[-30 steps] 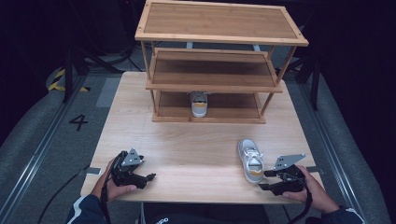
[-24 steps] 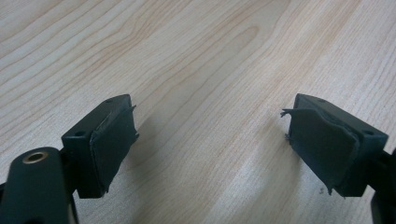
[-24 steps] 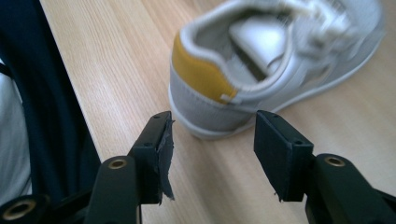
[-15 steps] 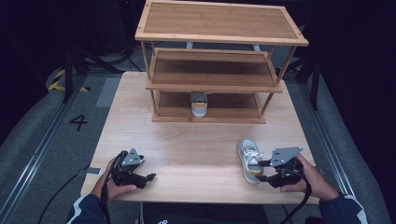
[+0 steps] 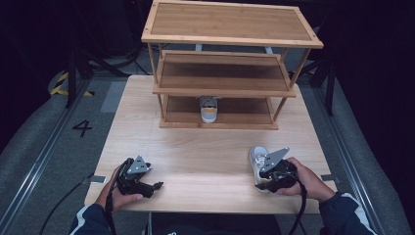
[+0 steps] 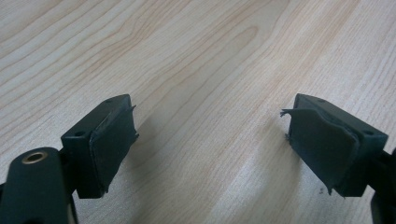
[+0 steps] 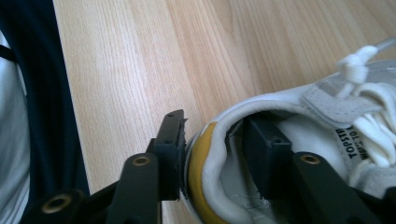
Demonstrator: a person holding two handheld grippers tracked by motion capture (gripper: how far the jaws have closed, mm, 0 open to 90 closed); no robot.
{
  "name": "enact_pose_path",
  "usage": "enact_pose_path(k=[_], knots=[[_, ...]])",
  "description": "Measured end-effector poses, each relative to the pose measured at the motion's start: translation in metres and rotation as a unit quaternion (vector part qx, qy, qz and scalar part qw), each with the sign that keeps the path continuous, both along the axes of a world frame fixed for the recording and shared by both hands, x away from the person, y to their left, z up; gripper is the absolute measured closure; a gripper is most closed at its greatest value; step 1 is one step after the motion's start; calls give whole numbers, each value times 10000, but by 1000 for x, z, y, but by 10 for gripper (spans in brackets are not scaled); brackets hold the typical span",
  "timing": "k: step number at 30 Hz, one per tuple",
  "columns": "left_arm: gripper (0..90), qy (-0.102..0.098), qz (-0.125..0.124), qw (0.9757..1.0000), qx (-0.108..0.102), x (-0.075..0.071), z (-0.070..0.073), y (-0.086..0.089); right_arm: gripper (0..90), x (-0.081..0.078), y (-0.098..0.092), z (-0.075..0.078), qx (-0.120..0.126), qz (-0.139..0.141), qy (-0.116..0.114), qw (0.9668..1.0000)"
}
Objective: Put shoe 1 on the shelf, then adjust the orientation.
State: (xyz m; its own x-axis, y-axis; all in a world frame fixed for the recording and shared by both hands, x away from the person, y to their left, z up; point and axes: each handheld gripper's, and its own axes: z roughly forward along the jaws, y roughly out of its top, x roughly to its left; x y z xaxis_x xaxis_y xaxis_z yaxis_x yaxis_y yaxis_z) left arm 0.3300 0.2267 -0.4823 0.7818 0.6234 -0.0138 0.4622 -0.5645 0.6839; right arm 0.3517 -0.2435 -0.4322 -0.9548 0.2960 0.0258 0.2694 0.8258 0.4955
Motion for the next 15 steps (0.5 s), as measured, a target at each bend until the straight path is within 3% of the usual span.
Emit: enact_pose_path(k=[7,15], knots=[[152,-6,40,10000,-8,-1,0,0,699,-1,-10,1,266,-137,-75,9995],[151,35,51,10000,-28,0,0,-1,701,-2,-14,3,300,-254,-280,9988]])
